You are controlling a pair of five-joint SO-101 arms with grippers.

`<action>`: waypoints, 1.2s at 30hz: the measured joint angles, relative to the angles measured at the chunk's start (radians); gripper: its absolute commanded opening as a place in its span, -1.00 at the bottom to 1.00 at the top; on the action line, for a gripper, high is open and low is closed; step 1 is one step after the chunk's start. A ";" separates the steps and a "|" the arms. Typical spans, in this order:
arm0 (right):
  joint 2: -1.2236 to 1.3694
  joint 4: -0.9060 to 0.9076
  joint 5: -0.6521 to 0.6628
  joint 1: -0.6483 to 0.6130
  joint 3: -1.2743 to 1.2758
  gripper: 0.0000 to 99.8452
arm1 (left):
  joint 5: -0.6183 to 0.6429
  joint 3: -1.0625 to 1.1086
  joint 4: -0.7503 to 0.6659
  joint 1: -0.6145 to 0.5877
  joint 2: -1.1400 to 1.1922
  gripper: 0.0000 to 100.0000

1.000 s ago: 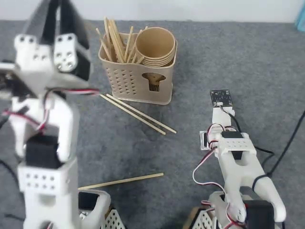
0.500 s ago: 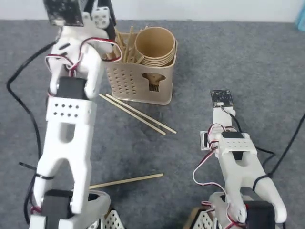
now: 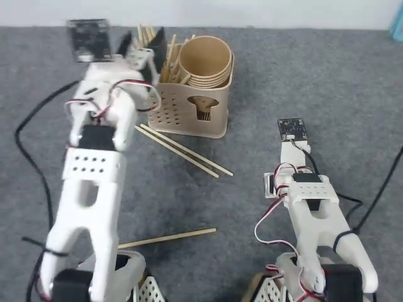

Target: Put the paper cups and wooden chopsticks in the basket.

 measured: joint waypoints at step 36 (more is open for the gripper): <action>-0.006 0.655 0.388 -0.884 -0.477 -0.75 | 0.074 0.284 0.334 -1.266 -0.140 -0.47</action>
